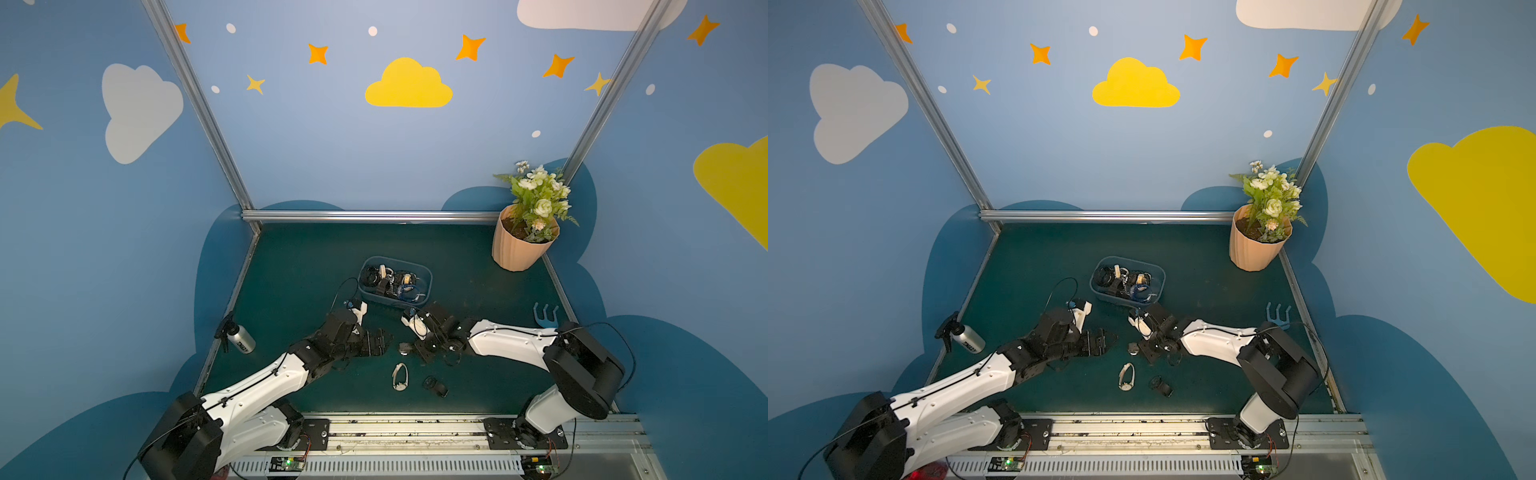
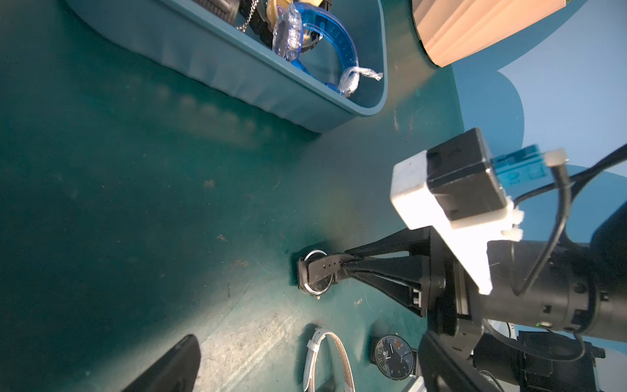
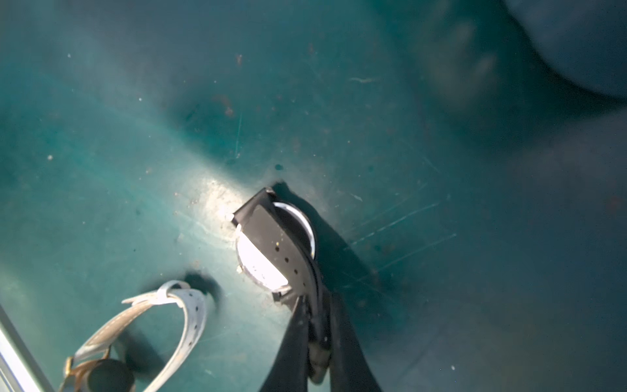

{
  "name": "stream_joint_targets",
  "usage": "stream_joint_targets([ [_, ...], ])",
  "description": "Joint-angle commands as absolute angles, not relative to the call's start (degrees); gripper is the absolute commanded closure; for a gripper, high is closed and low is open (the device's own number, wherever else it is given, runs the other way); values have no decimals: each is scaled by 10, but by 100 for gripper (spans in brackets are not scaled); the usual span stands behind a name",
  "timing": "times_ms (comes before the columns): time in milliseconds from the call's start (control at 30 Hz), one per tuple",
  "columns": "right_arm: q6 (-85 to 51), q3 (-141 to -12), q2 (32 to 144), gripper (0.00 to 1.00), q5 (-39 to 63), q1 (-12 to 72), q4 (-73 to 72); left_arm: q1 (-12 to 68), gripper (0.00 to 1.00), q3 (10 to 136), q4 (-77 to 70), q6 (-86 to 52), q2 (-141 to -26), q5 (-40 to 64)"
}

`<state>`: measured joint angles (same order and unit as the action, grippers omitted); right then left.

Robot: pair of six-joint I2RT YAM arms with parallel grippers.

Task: Put the watch into the storage box
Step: Pick up the watch at the center of the board.

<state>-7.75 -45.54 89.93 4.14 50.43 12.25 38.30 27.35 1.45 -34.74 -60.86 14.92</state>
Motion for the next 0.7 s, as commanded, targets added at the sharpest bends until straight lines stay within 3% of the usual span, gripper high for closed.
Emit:
stream_joint_targets([
  [0, -108, -453, 852, 100, 14, 503, 159, 384, 0, 271, 18, -344, -600, 143],
  [400, -159, -549, 733, 100, -85, 485, 321, 384, 0, 269, 10, -340, -607, 142],
  [667, -177, -655, 766, 99, -156, 454, 363, 384, 0, 270, 9, -335, -612, 140],
])
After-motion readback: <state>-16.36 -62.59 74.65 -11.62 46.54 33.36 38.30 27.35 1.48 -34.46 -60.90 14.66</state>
